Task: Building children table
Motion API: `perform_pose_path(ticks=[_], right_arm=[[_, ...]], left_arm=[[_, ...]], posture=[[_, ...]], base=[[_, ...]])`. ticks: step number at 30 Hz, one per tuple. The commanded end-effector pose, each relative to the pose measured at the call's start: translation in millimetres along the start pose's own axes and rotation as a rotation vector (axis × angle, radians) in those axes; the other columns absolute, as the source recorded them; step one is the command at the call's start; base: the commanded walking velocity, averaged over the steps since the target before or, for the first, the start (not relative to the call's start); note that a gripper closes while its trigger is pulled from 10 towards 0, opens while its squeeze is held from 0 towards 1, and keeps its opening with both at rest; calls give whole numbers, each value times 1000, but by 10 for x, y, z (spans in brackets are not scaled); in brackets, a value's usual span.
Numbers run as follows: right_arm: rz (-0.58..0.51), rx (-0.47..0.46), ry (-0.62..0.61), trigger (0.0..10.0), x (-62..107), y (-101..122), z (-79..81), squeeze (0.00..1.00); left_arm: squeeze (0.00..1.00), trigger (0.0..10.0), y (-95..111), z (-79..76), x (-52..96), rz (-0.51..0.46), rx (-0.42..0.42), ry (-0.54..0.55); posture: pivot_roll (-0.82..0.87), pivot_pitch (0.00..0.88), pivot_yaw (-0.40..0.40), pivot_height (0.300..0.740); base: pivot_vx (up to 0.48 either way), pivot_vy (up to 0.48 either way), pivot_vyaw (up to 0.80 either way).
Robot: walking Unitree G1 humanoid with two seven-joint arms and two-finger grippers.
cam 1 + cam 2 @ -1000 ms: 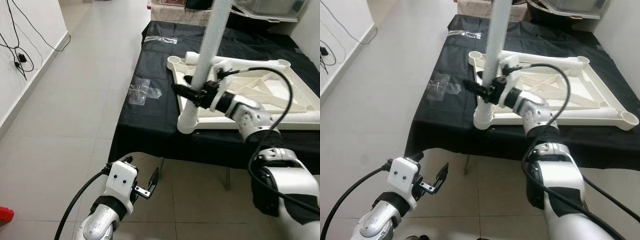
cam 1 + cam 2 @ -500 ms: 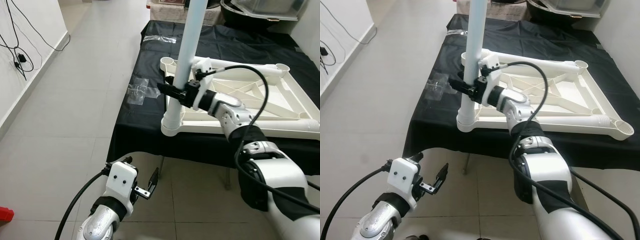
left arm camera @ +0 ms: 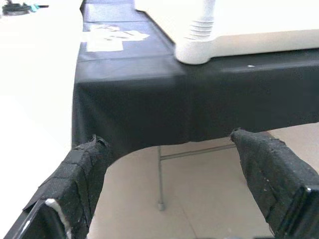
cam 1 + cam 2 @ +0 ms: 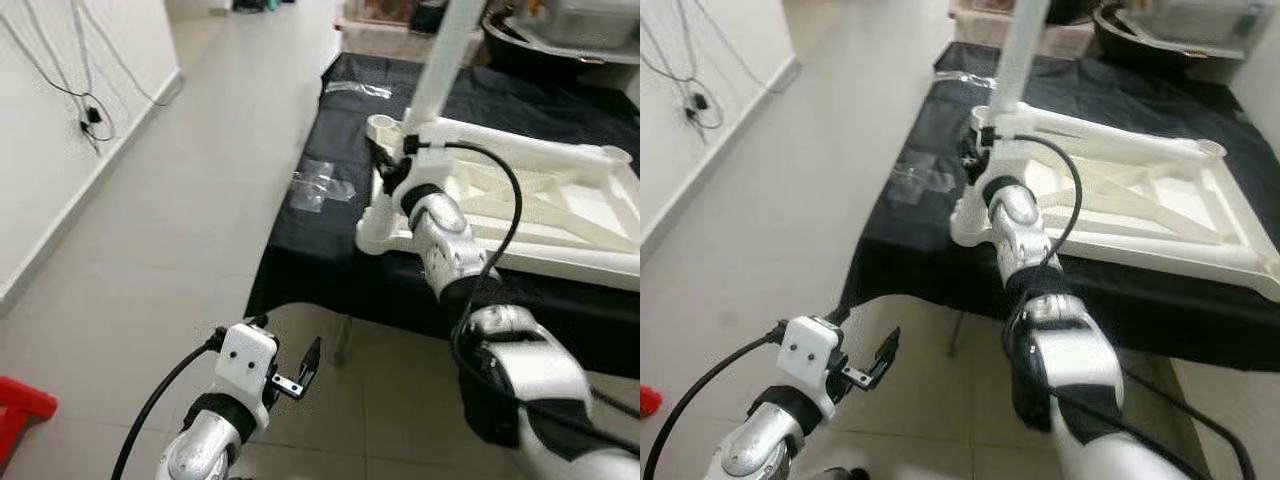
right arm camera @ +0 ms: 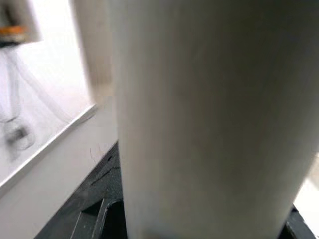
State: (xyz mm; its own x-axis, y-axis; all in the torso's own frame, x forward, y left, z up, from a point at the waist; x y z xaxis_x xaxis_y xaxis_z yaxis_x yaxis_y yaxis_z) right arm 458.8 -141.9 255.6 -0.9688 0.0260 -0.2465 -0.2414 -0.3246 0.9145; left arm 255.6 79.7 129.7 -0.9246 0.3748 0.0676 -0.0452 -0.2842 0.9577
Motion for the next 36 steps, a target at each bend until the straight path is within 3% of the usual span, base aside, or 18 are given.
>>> perform_pose_path(ticks=[1, 5, 7, 9, 21, 23, 24, 26, 30, 36], right_arm=[[-9, 102, -86, 0, 38, -8, -237, 0], [-48, 111, -128, 0, 82, 6, -242, 0], [-77, 127, -266, 0, 160, -31, -296, 0], [-77, 137, -311, 0, 167, -52, -267, 0], [-51, 162, -393, 0, 143, -95, -72, 0], [-14, 38, -260, 0, 95, -151, 139, 0], [-14, 38, -260, 0, 95, -151, 139, 0], [15, -48, -87, 0, 65, -180, 392, 0], [67, -130, 102, 0, 63, -195, 636, 0], [112, -144, 299, 0, 81, -196, 797, 0]], left_arm=[[0, 10000, -48, -16, 8, 17, -4, -6], [0, 10000, -49, -15, 8, 17, -5, -6], [0, 10000, -46, -11, 6, 16, -7, -5], [0, 10000, -44, -11, 7, 16, -8, -5], [0, 10000, -42, -28, 14, 16, -6, -3], [0, 10000, -46, -31, 13, 16, -3, -4], [0, 10000, -46, -31, 13, 16, -3, -4], [0, 10000, -48, -33, 11, 17, -2, -5], [0, 10000, -50, -40, 5, 16, 0, -7], [0, 10000, -49, -45, 4, 15, 0, -6]], posture=[[93, 178, -68, 740], [92, 177, -66, 740], [92, 177, -68, 740], [94, 176, -70, 740], [94, 167, -80, 740], [92, 163, -79, 740], [92, 163, -79, 740], [92, 163, -79, 740], [86, 155, -82, 740], [85, 154, -85, 740]], base=[[0, 0, 0], [0, 0, 0], [0, 0, 0], [0, 0, 0], [0, 0, 0], [0, 0, 0], [0, 0, 0], [0, 0, 0], [0, 0, 0], [0, 0, 0]])
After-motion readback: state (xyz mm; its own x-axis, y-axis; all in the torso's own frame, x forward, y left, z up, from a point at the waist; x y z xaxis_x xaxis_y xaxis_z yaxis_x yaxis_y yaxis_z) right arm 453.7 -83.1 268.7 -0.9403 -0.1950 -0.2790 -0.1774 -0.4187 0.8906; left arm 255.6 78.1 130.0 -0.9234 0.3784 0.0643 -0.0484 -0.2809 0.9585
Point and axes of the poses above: a point about 5 cm out from each wrist's last joint towards the gripper, its own x axis pointing back from the gripper into the wrist, its own y axis along the axis of the wrist's last joint, z = x × y, the point moved 5 cm from there along -x, pointing out of the wrist towards the gripper, and after that the axes turned 15 degrees about -x, right-handed, at the moved point
